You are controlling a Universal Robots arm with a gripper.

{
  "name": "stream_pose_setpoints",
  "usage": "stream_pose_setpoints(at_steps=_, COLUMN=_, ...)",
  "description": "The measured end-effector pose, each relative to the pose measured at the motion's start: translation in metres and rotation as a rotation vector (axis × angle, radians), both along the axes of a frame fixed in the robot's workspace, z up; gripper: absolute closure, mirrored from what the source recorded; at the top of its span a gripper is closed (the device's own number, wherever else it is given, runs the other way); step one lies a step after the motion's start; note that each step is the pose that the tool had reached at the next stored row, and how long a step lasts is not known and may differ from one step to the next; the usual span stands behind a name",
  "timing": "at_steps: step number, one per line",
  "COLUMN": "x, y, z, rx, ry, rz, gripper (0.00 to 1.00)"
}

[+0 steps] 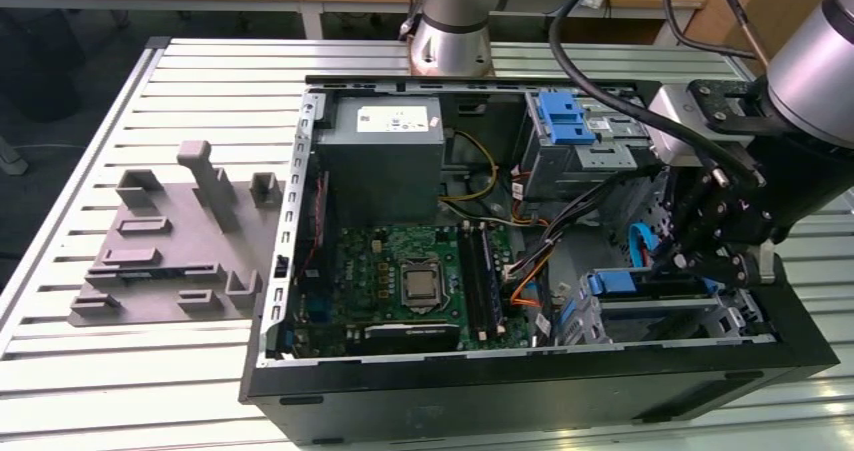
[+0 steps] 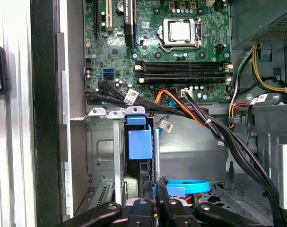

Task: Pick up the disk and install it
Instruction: 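Insert the second disk wire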

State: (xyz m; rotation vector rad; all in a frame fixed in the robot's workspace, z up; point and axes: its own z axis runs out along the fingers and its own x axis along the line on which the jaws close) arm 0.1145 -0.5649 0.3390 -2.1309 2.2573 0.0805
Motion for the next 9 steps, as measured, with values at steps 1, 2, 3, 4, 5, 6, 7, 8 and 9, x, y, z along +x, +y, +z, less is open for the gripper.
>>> stream_pose_setpoints(at_steps=1, x=0.0, y=-0.0001, z=0.0003, rx=-0.0001, ry=0.0, rz=0.0, gripper=0.82)
stream_pose_setpoints(at_steps=2, x=0.0, y=-0.0001, z=0.0008, rx=-0.0002, ry=0.0, rz=0.0, gripper=0.82)
stream_pose_setpoints(at_steps=3, x=0.0, y=0.0, z=0.0016, rx=-0.0001, ry=0.0, rz=0.0, gripper=0.82)
stream_pose_setpoints(at_steps=4, x=0.0, y=0.0, z=0.0024, rx=-0.0001, ry=0.0, rz=0.0, gripper=0.82)
stream_pose_setpoints(at_steps=5, x=0.0, y=0.0, z=0.0034, rx=-0.0001, ry=0.0, rz=0.0, gripper=0.82)
stream_pose_setpoints(at_steps=6, x=0.0, y=0.0, z=0.0046, rx=-0.0001, ry=0.0001, rz=0.0, gripper=0.82)
stream_pose_setpoints(at_steps=7, x=0.0, y=0.0, z=0.0064, rx=-0.0001, ry=0.0003, rz=0.0, gripper=0.82)
stream_pose_setpoints(at_steps=8, x=0.0, y=0.0, z=0.0082, rx=-0.0001, ry=0.0008, rz=0.0, gripper=0.82)
stream_pose_setpoints(at_steps=9, x=0.0, y=0.0, z=0.0101, rx=-0.0001, ry=0.0015, rz=0.0, gripper=0.82)
